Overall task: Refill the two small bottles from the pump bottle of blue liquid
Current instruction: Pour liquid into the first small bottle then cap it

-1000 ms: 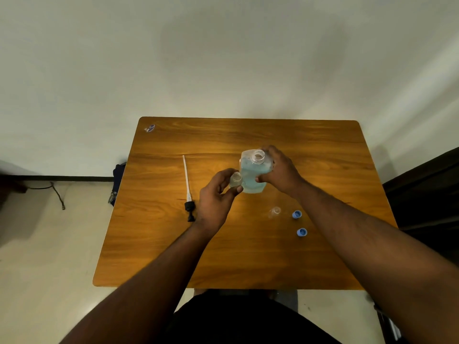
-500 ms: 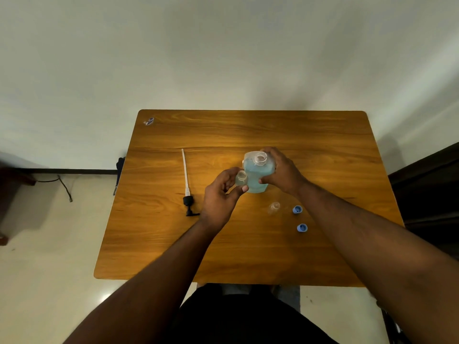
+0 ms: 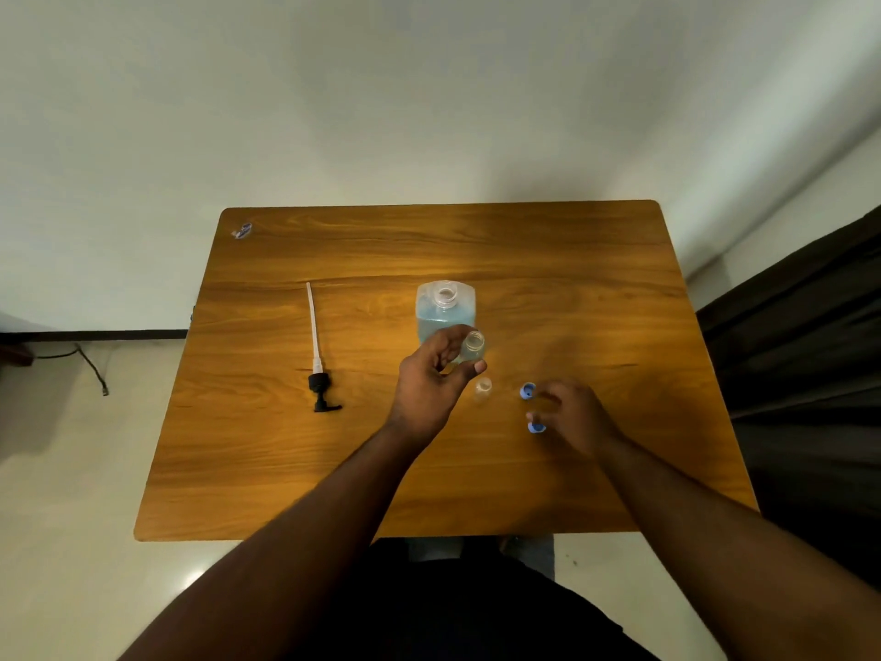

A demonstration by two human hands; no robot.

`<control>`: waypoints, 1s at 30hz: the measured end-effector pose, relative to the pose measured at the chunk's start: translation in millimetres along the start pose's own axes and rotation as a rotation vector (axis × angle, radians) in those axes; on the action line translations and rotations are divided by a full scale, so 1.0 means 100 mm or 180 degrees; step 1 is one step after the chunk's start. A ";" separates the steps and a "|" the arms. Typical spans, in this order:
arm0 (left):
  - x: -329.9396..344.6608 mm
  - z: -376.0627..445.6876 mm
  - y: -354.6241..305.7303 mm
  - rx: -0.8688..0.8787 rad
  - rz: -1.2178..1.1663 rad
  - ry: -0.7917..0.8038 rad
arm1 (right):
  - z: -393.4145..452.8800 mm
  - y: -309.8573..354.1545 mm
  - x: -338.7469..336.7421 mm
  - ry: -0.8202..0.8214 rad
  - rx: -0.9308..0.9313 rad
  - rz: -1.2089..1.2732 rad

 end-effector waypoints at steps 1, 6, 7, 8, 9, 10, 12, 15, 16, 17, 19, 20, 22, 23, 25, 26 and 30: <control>0.06 -0.01 0.00 0.0004 0.0026 0.0001 | -0.04 -0.06 0.05 0.0150 0.0006 -0.0207; 0.29 -0.08 0.02 0.0007 0.0126 -0.0035 | -0.01 -0.18 0.25 0.0538 -0.0033 -0.0826; 0.33 -0.10 0.03 -0.0019 0.0117 -0.0045 | 0.01 -0.20 0.29 0.0636 -0.0156 -0.1019; 0.37 -0.12 0.03 -0.0037 0.0120 -0.0061 | 0.02 -0.21 0.33 0.0730 -0.0266 -0.1203; 0.40 -0.15 0.02 -0.0042 0.0121 -0.0074 | 0.03 -0.23 0.36 0.0790 -0.0326 -0.1302; 0.43 -0.17 0.02 -0.0054 0.0117 -0.0079 | 0.02 -0.24 0.37 0.0747 -0.0357 -0.1279; 0.45 -0.22 0.01 -0.0071 0.0068 -0.0078 | -0.01 -0.23 0.34 0.0437 -0.0220 -0.0697; 0.43 -0.26 -0.01 -0.0066 0.0046 -0.0088 | -0.14 -0.08 0.04 -0.0006 0.0693 0.1906; 0.42 -0.26 -0.04 -0.0040 0.0057 -0.0104 | -0.20 0.03 -0.12 -0.0060 0.0808 0.2650; 0.40 -0.26 -0.08 -0.0015 0.0041 -0.0123 | -0.24 0.17 -0.28 -0.0075 0.0734 0.3120; 0.36 -0.24 -0.17 0.0043 0.0007 -0.0126 | -0.36 0.49 -0.65 -0.0107 0.0281 0.3361; 0.34 -0.23 -0.21 0.0074 0.0021 -0.0117 | -0.44 0.65 -0.82 -0.0152 -0.0011 0.3303; 0.29 -0.22 -0.28 0.0108 0.0009 -0.0124 | -0.57 0.95 -1.08 -0.0281 -0.0642 0.3035; 0.26 -0.21 -0.30 0.0107 -0.0035 -0.0121 | -0.64 1.10 -1.17 -0.0352 -0.0939 0.2833; 0.22 -0.20 -0.35 0.0125 -0.0078 -0.0099 | -0.73 1.32 -1.28 -0.0511 -0.1504 0.2284; 0.19 -0.19 -0.37 0.0152 -0.0076 -0.0071 | -0.76 1.41 -1.30 -0.0579 -0.1756 0.1997; 0.07 -0.16 -0.52 0.0254 -0.0064 0.0091 | -0.77 1.61 -1.32 -0.0719 -0.2354 0.1016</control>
Point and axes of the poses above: each hand's wrist, its own z-axis towards the middle knuckle, its own x-axis out of the palm, y = z × x, the point moved 3 cm from there along z, towards the middle knuckle, and after that the axes turned 2 degrees about -z, right-handed, at the moved point
